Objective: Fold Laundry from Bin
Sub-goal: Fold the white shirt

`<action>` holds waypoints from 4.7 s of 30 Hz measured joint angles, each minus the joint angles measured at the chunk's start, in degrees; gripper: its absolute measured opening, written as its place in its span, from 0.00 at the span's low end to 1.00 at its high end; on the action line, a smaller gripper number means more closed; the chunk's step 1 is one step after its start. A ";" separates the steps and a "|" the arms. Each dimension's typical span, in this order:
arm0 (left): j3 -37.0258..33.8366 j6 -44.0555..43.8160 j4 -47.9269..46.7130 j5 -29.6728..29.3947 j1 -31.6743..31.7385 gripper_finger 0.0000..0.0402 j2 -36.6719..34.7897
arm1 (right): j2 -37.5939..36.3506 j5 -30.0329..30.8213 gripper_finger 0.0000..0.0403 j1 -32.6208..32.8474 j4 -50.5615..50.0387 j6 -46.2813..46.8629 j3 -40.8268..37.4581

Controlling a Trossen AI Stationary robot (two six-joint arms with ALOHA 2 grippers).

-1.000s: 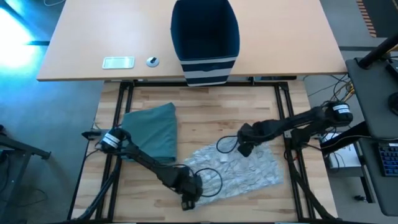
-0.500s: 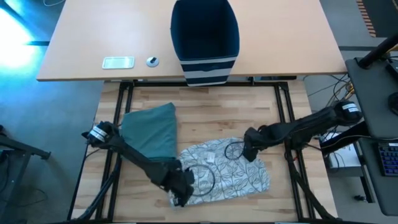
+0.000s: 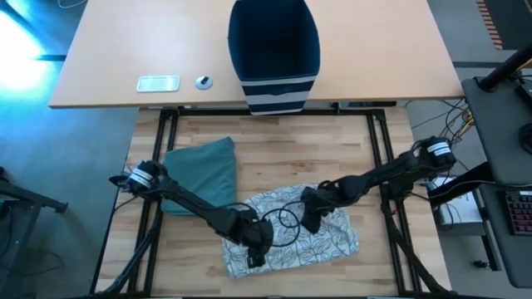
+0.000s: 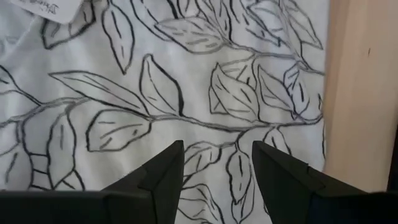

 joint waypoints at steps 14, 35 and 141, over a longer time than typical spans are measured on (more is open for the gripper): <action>0.00 1.38 -2.03 1.12 -0.07 0.43 0.20 | -8.29 5.63 0.44 -3.64 -23.91 -3.74 3.04; -0.32 0.58 -4.36 1.40 -0.02 0.43 -0.08 | -2.56 -7.01 0.19 -9.42 -17.12 -14.39 -1.90; 0.14 18.64 12.49 -4.61 11.77 0.43 5.44 | -9.11 9.41 0.35 18.00 -15.22 12.68 -2.00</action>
